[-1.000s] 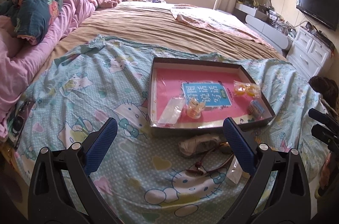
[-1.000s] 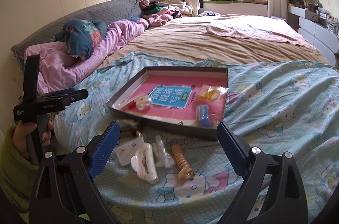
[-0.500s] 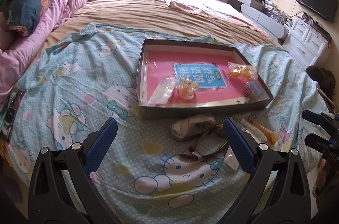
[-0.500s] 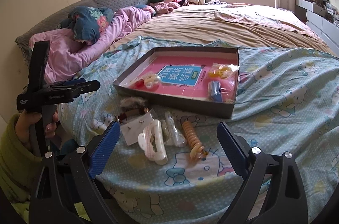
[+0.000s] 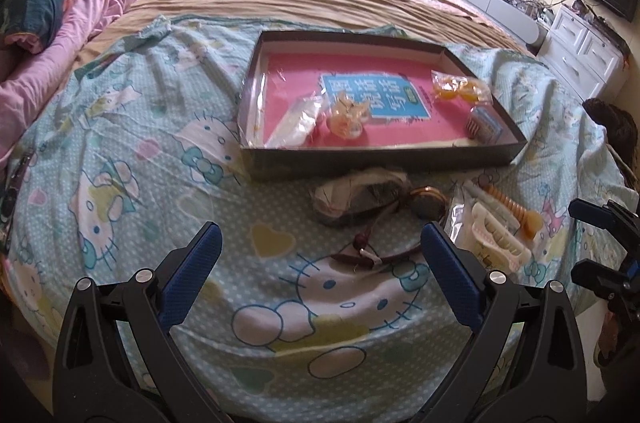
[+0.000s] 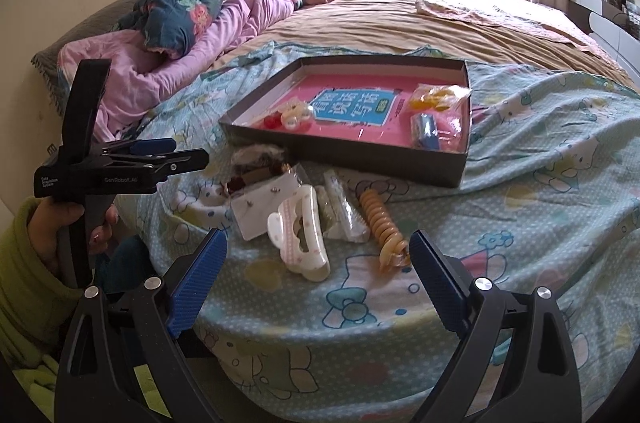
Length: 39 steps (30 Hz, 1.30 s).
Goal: Organize jewelry
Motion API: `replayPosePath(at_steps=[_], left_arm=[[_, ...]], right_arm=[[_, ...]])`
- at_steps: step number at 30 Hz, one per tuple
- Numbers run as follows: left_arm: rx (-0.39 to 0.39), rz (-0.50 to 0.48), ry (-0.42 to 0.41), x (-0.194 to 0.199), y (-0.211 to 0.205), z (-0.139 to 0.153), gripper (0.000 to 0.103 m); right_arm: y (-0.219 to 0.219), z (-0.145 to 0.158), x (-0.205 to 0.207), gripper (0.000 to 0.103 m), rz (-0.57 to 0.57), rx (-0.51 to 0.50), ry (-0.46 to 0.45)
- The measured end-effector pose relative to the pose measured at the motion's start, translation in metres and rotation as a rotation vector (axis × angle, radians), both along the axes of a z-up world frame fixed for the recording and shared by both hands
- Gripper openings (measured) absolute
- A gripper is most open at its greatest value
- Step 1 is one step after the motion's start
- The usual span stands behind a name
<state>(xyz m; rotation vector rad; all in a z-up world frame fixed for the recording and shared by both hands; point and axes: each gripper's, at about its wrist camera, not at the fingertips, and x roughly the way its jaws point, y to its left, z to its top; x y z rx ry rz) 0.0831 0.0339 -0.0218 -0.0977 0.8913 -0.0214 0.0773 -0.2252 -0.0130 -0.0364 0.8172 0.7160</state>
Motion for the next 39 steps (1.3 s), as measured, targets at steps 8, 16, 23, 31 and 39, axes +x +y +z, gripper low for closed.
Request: replayPosePath(at_steps=[8, 16, 23, 31, 39], left_arm=[[0.02, -0.001, 0.032, 0.005, -0.003, -0.016, 0.09], [-0.046, -0.03, 0.068, 0.012, -0.002, -0.028, 0.051], [-0.072, -0.06, 0.092, 0.021, -0.011, -0.037, 0.05], [-0.054, -0.087, 0.102, 0.026, -0.024, -0.043, 0.018], [-0.091, -0.122, 0.085, 0.019, -0.026, -0.037, 0.003]], right_arm=[[0.013, -0.017, 0.001, 0.086, 0.032, -0.036, 0.013], [0.035, -0.043, 0.012, 0.053, 0.093, -0.071, 0.054], [0.04, -0.052, 0.019, 0.038, 0.101, -0.067, 0.051], [0.023, -0.042, 0.017, 0.038, 0.088, -0.038, 0.048], [0.01, -0.019, 0.015, 0.037, 0.069, -0.013, 0.006]])
